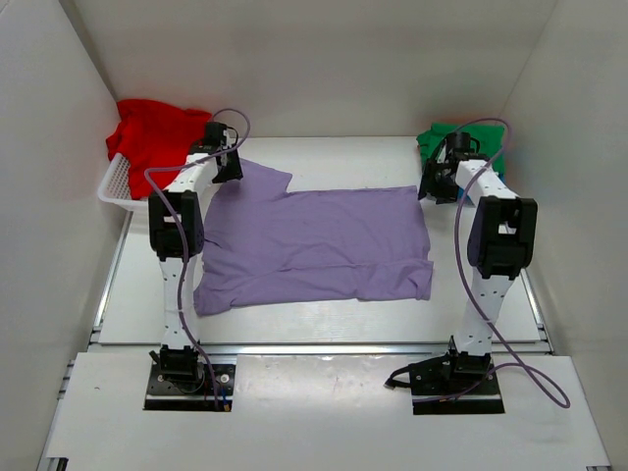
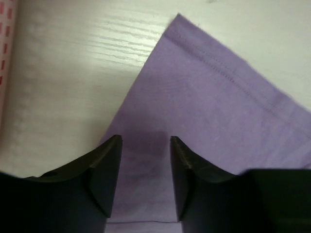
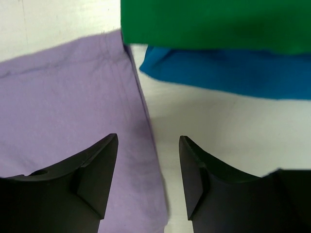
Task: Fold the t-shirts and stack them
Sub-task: Grap the side of the flattened tshirt furthest away from the robot with both arms
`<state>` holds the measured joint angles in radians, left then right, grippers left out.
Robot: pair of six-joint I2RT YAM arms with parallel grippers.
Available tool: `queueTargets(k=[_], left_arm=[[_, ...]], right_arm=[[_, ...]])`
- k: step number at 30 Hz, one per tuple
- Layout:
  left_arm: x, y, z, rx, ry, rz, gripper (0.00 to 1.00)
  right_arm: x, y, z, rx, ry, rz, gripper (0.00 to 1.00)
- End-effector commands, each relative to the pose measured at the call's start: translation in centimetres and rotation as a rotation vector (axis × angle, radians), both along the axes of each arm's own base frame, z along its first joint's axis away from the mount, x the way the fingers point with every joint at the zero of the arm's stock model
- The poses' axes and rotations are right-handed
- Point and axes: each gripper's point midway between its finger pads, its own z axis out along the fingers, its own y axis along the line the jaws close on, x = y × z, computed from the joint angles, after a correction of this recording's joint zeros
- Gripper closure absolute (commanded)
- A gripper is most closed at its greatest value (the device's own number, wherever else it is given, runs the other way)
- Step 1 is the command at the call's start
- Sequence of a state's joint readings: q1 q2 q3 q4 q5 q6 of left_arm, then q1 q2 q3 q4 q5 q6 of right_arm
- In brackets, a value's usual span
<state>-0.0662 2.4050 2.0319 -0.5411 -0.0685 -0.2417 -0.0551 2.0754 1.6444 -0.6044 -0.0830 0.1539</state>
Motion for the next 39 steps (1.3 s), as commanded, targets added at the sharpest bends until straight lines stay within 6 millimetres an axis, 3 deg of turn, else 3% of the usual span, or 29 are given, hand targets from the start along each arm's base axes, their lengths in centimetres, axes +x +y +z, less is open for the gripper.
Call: queueTargets(k=[1,3,5,7,10,14,17,19,21,23,24,25,29,31,32,33,34,35,37,39], left_arm=[[-1.1,-0.5,-0.3,-0.026,0.084,-0.044,0.48],[-1.7,-0.7,-0.9,-0.014,0.119,-0.055,0.48],[-2.0,-0.6,-1.0,0.002,0.131,-0.054,0.34],[-2.5,-0.1,-1.2,0.004,0.143,-0.043,0.28],[-2.7,-0.4,-1.3,0.003,0.145,-0.05,0.3],[-2.9,-0.4,-1.6,-0.003,0.162,-0.058,0.42],[-3.0,-0.5,-2.0,-0.01,0.181,-0.067,0.7],[-2.9,-0.7,-2.0,-0.012,0.181,-0.077,1.0],[-2.9,-0.3,-1.9,-0.012,0.178,-0.068,1.0],[-3.0,-0.6,-2.0,-0.01,0.176,-0.078,1.0],[-3.3,-0.5,-2.0,-0.009,0.179,-0.078,1.0],[-3.1,-0.5,-1.8,-0.013,0.167,-0.077,1.0],[-3.0,-0.9,-0.5,-0.048,0.104,-0.085,1.0],[-3.0,-1.2,1.1,-0.067,0.066,-0.087,1.0],[-3.2,-1.2,1.9,-0.084,0.054,-0.084,1.0],[-3.4,-1.1,3.2,-0.091,0.029,-0.084,1.0],[-3.5,-1.1,3.9,-0.106,0.017,-0.087,1.0],[-3.9,-1.4,4.8,-0.109,0.0,-0.097,1.0],[-4.8,-1.2,6.6,-0.105,-0.025,-0.102,1.0],[-6.3,-1.0,8.4,-0.106,-0.042,-0.108,1.0]], right_arm=[[2.2,-0.5,0.7,-0.017,-0.041,-0.007,0.49],[2.8,-0.4,0.2,-0.011,-0.035,-0.005,0.47],[3.5,0.3,-0.3,-0.006,-0.024,-0.001,0.48],[4.0,1.1,-0.9,-0.007,-0.01,0.019,0.48],[4.6,2.1,-1.8,-0.011,0.006,0.042,0.49],[5.4,2.4,-2.7,0.007,0.024,0.041,0.5],[6.1,2.7,-2.6,0.025,0.015,0.041,0.5],[6.6,2.9,-2.7,0.029,0.012,0.038,0.52],[7.0,3.0,-3.0,0.043,0.014,0.043,0.58],[7.4,3.4,-3.1,0.065,0.01,0.052,0.81],[7.6,4.0,-2.9,0.084,0.005,0.06,0.86],[7.7,3.8,-2.9,0.092,0.006,0.056,1.0],[8.4,3.4,-1.3,0.147,-0.032,0.06,1.0],[8.2,3.2,0.8,0.144,-0.061,0.067,1.0],[7.8,3.2,0.7,0.135,-0.058,0.074,1.0],[7.9,3.4,2.5,0.13,-0.102,0.091,1.0],[7.6,3.5,3.9,0.125,-0.136,0.101,1.0],[6.5,3.6,3.1,0.134,-0.113,0.108,1.0],[5.8,3.8,6.2,0.138,-0.192,0.127,1.0],[4.4,3.6,7.0,0.144,-0.209,0.139,1.0]])
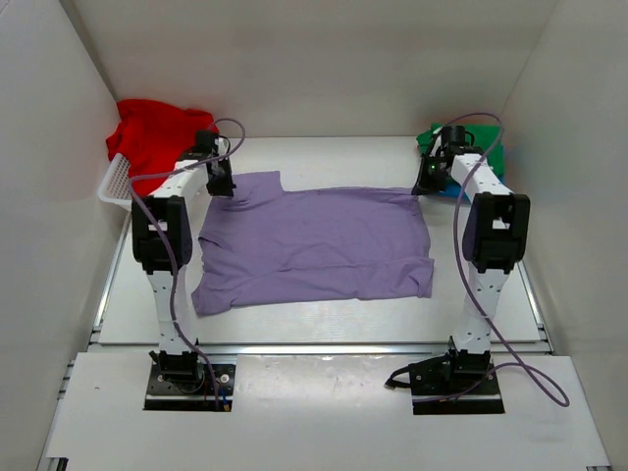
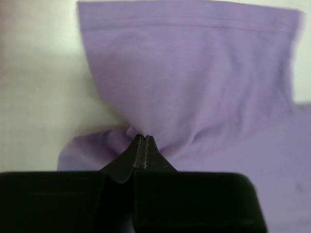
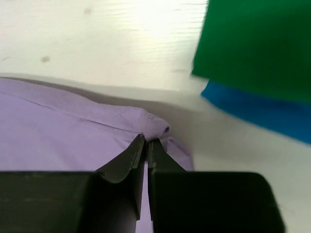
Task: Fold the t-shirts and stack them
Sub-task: Grap the side of the flattened tshirt furthest away from the robot with both arms, then fold the other side of the tshirt into a rectangle
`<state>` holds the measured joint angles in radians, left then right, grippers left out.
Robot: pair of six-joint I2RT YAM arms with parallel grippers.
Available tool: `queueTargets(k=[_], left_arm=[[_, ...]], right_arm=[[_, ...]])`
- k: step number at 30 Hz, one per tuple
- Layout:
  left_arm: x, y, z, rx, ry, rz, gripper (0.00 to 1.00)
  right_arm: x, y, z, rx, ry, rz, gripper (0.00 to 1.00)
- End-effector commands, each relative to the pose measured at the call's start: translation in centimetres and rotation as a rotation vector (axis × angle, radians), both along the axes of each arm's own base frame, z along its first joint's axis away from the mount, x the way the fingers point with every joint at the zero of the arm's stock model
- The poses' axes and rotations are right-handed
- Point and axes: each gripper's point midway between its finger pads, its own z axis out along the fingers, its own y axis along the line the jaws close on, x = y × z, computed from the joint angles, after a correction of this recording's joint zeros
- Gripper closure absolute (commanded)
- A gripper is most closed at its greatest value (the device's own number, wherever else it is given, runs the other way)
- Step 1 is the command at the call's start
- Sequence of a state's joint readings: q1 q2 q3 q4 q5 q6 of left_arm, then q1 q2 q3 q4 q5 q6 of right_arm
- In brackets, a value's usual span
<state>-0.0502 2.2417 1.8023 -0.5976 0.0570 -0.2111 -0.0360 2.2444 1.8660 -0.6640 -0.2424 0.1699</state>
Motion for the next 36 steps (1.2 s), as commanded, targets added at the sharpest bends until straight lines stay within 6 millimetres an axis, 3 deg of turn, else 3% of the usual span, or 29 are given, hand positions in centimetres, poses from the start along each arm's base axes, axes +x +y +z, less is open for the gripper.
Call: queueTargets(k=[1,2,3,4,10,17,22,25,30,36], left_arm=[[-1.1,0.1,9.1,-0.041,-0.177,-0.017,1.0],[-2.7,0.4,7.6,-0.045,-0.134,-0.011,1.0],[-3.1,0.4,9.1,-0.048,-0.174,-0.01,1.0],[-4.5,0.7,9.1,-0.046,-0.178,-0.006,1.0],[-11.4,1.3,7.7,-0.046,-0.134,-0.011,1.0],[-17.3,1.8,7.1,-0.015,-0.13,0.01,1.0],[-19.9,2.2,6.4,-0.019,-0.121,0.038,1.0],[-20.6,2.2,7.2,-0.015,-0.147,0.037,1.0],[-21.2,2.7,8.0,0.002,-0.177,0.052,1.0],[-22.1,2.5,6.9,-0.004,-0.153,0.056,1.0]], right_arm=[[0.0,0.2,8.1,0.019,-0.226,0.046,1.0],[-1.1,0.2,7.7,0.04,-0.229,0.054,1.0],[-1.6,-0.2,7.9,0.055,-0.234,0.049,1.0],[-2.8,0.3,7.4,0.093,-0.22,0.061,1.0],[-6.7,-0.2,5.7,0.175,-0.193,0.087,1.0],[-11.4,-0.1,3.5,0.172,-0.157,0.09,0.99],[-13.9,0.1,3.0,0.191,-0.153,0.078,1.0],[-15.1,-0.1,2.8,0.196,-0.153,0.066,1.0],[-15.7,-0.9,3.4,0.192,-0.17,0.052,1.0],[-16.2,-1.5,3.2,0.192,-0.158,0.042,1.0]])
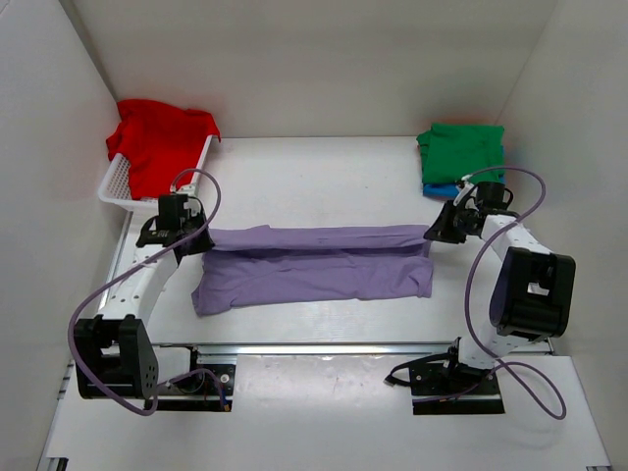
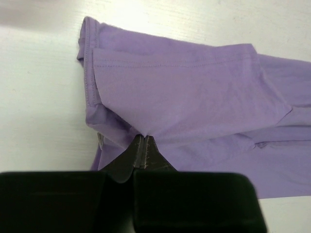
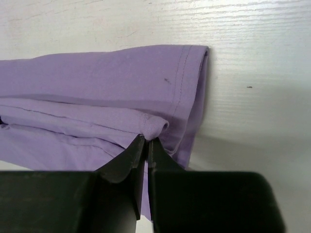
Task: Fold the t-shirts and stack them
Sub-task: Fold the other side of the tshirt into a rectangle
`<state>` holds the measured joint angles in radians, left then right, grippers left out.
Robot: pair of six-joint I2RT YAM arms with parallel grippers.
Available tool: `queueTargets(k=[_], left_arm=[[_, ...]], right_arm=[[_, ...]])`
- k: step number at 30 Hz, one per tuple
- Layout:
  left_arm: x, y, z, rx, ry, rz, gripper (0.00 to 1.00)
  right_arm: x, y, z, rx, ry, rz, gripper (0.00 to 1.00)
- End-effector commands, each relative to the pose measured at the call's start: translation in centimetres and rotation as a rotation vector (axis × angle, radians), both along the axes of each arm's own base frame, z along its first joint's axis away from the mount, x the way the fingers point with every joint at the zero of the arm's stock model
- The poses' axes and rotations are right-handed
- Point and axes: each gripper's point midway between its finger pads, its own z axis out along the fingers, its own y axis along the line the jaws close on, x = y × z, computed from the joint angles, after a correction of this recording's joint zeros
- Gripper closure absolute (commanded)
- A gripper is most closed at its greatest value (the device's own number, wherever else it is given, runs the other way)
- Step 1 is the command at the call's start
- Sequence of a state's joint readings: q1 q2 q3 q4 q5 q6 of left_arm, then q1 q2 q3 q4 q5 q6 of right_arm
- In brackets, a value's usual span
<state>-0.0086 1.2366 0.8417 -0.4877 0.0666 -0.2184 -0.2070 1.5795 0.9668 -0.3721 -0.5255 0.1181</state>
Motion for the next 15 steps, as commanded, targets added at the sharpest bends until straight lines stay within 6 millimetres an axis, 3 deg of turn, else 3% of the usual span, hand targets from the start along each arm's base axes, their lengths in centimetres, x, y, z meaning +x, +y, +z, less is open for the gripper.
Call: queueTargets(k=[1,6,9,10,12,13,15], left_arm=[[-1.2,0.5,-0.9,0.014,0.02,0.026,1.0],[-3.4,0.9,-2.6,0.028,0.061,0.055,1.0],[-4.9,1.7,-3.1,0.043,0.101,0.1,0.97],[-5.2,1.6,-3.3,0.043,0.114,0.092,0.91],[-5.2,1.4,-3.0,0.031,0.108,0.086,0.56],[-5.1,0.9,-2.9,0.024,0.107,0.072,0.45],[-5.2,-0.5,-2.5,-0.017,0.097,0.048,0.4]], right_arm=[[0.1,-0.4,0.9,-0.013,-0.052,0.012,1.0],[-2.0,-1.5,-0.8,-0.03,0.043,-0.055,1.0],[-4.7,-2.4,-1.0,-0.05,0.174,-0.121,0.91],[-5.3,-2.3,-1.1,-0.079,0.195,-0.121,0.81],[-5.8,-2.0,0.1,-0.149,0.151,-0.125,0.65],[-5.4,-1.6,1.3,-0.178,0.096,-0.12,0.55],[-4.3,-1.1,3.1,-0.207,0.013,-0.107,0.48]])
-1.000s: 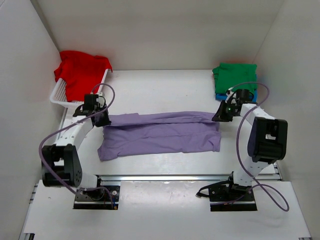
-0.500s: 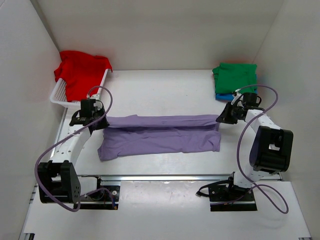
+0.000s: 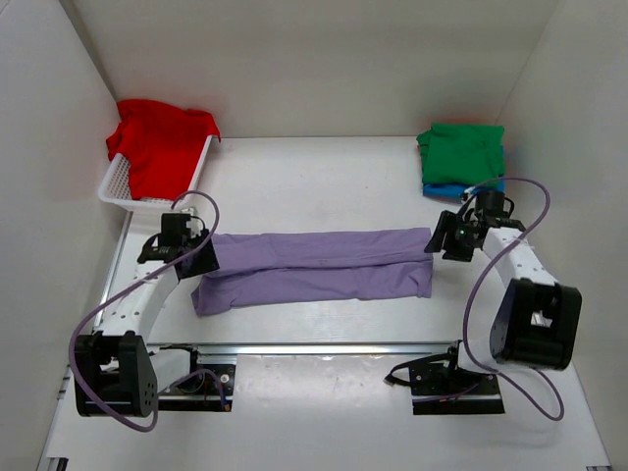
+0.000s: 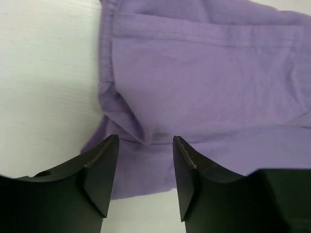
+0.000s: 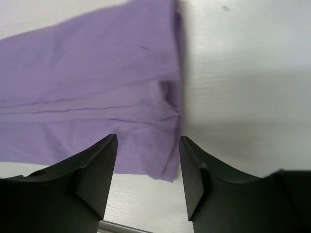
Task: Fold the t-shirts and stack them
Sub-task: Fold the other side of the tshirt into a rectangle, then rotate the tshirt 90 degrees
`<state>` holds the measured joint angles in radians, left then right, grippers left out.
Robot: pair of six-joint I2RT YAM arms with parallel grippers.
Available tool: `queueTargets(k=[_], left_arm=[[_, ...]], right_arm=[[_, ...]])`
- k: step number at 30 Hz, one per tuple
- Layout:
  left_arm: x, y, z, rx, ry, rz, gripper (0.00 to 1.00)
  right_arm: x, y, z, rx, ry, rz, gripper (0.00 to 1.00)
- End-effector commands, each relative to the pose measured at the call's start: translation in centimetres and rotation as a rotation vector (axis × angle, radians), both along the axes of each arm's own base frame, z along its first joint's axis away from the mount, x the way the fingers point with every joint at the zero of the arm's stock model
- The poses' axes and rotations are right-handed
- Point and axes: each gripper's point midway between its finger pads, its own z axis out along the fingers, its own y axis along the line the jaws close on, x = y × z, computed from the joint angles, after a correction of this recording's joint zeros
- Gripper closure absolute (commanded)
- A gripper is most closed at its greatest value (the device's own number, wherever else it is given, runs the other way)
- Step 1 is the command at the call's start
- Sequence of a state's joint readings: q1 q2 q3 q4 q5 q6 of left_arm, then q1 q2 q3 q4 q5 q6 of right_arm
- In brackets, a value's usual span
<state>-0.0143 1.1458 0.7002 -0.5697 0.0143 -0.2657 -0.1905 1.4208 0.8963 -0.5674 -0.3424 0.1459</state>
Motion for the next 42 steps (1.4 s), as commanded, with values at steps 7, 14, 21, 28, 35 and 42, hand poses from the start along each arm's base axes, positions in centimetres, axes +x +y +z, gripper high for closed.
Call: queueTargets(k=[7,14,21,28,35,42], left_arm=[[-1.4,-6.4,-1.1,-0.218,-0.038,-0.037,0.66],[-0.5,-9.0,-5.4,-0.232,0.092,-0.043,0.72],[11.0,-11.4,-5.2,-0.193,0.112,-0.075,0.77],[24.9,-17.0,-4.4,-0.164,0.119,-0.189,0.82],[31.8,-20.2,-2.6,-0.275,0.049,-0.203,0.82],[31.2,-20.7,4.2,-0.349,-0.074,-0.269,0.54]], right_arm=[[6.1,2.1,4.2,-0.027,-0.216,0.147,0.61],[8.3,4.1,-1.2,-0.006,-0.039,0.217,0.89],[3.1,4.2,-6.1,0.003,0.264,0.119,0.92],[-12.2,14.2,-8.4,0.166,0.347,0.105,0.93],[-14.6,20.5,-7.8,0.332,0.274,0.151,0.9],[-11.5,21.6,-4.4,0.354,0.113,0.33,0.76]])
